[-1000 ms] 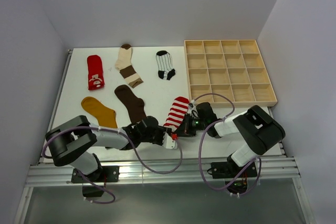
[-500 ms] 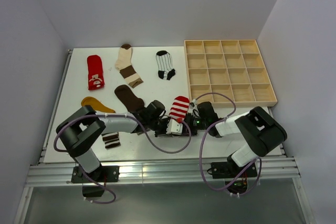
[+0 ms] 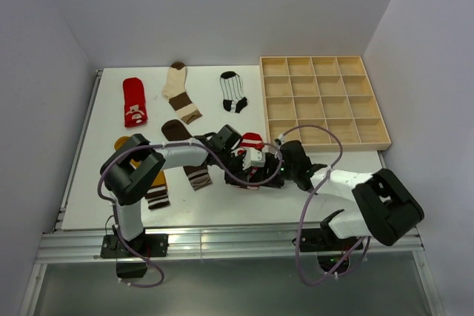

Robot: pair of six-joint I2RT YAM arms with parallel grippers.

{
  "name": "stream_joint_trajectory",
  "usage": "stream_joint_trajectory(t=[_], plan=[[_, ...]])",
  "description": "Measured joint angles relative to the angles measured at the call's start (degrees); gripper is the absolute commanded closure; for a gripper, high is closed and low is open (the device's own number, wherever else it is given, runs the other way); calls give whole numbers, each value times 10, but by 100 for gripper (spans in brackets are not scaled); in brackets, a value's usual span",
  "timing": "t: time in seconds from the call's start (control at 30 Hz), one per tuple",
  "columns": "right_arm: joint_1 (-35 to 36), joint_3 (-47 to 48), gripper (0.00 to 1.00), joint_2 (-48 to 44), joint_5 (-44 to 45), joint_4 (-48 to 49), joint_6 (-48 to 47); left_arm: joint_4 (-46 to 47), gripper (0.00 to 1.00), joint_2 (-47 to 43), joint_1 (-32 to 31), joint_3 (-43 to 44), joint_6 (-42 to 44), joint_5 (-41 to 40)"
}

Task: Roll the socks
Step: Roll the sock at the center of the board.

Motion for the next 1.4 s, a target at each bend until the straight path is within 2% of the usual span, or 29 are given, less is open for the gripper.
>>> stream_joint_trajectory(t=[0.13,0.3,0.5,0.67,0.9,1.07,1.4], plan=[[0,7,43,-57,78,-79,-17,-51,100,42,26,54,-44,42],[0,14,46,-117,150,-153,-30,-95,100,72,59,86,-93,87],[7,12,47,-188,175,-157,-56,-119,100,102,82,101,-143,142],[67,12,48,-219,191,-119,-97,-148,100,126,108,107,-163,191],[146,12,52,-159,183,-33,-166,-196,100,157,143,119,-161,242],[162,10,51,-96,175,33,-198,-234,100,170,152,125,-145,257],[202,27,52,23,175,94,-228,-306,100,195,157,141,-108,278]])
